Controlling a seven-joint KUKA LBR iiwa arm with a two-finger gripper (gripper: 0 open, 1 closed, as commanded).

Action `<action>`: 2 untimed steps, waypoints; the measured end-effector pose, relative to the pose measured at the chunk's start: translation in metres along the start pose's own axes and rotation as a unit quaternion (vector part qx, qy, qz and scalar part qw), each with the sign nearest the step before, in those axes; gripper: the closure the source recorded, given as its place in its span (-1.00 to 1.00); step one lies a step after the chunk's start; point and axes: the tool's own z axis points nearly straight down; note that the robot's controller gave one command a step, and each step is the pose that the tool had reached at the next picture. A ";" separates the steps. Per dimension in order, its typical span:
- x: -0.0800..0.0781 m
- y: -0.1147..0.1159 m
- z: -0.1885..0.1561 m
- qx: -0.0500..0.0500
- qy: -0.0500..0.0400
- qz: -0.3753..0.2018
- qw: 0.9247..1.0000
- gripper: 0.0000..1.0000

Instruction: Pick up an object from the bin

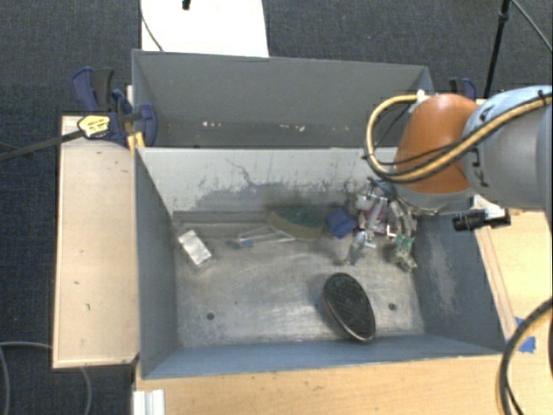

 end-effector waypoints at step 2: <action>0.110 -0.015 -0.056 0.002 0.017 -0.163 0.986 -1.00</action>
Offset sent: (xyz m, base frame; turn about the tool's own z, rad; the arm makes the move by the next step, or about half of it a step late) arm -0.0355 0.0218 -0.0168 -0.0203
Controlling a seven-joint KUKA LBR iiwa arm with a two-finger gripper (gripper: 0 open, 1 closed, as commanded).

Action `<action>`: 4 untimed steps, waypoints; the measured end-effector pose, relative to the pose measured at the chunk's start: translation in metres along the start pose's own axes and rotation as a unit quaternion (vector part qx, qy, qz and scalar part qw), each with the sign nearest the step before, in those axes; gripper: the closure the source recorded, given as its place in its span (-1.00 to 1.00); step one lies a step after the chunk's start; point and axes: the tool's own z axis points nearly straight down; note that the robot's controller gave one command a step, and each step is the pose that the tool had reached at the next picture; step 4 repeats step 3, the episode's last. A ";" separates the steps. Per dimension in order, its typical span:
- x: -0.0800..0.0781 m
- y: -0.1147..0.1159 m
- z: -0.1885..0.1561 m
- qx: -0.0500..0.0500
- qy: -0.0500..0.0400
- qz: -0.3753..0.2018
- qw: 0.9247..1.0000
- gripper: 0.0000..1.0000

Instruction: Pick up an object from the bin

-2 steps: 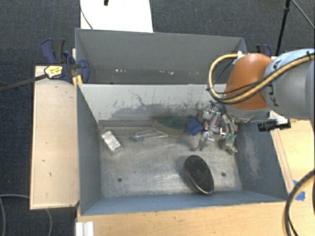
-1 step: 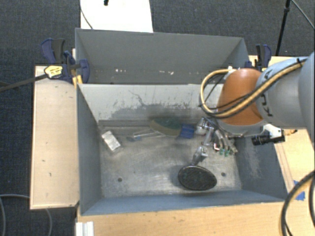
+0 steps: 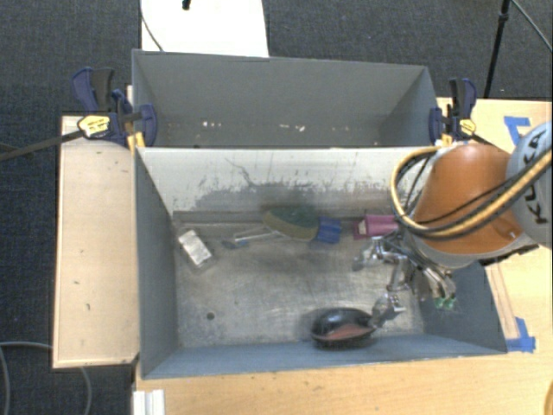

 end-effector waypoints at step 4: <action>-0.012 0.026 -0.068 0.001 -0.003 -0.308 0.951 1.00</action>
Offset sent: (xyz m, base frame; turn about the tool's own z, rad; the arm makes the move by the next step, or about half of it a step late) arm -0.0049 0.0447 -0.0763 -0.1796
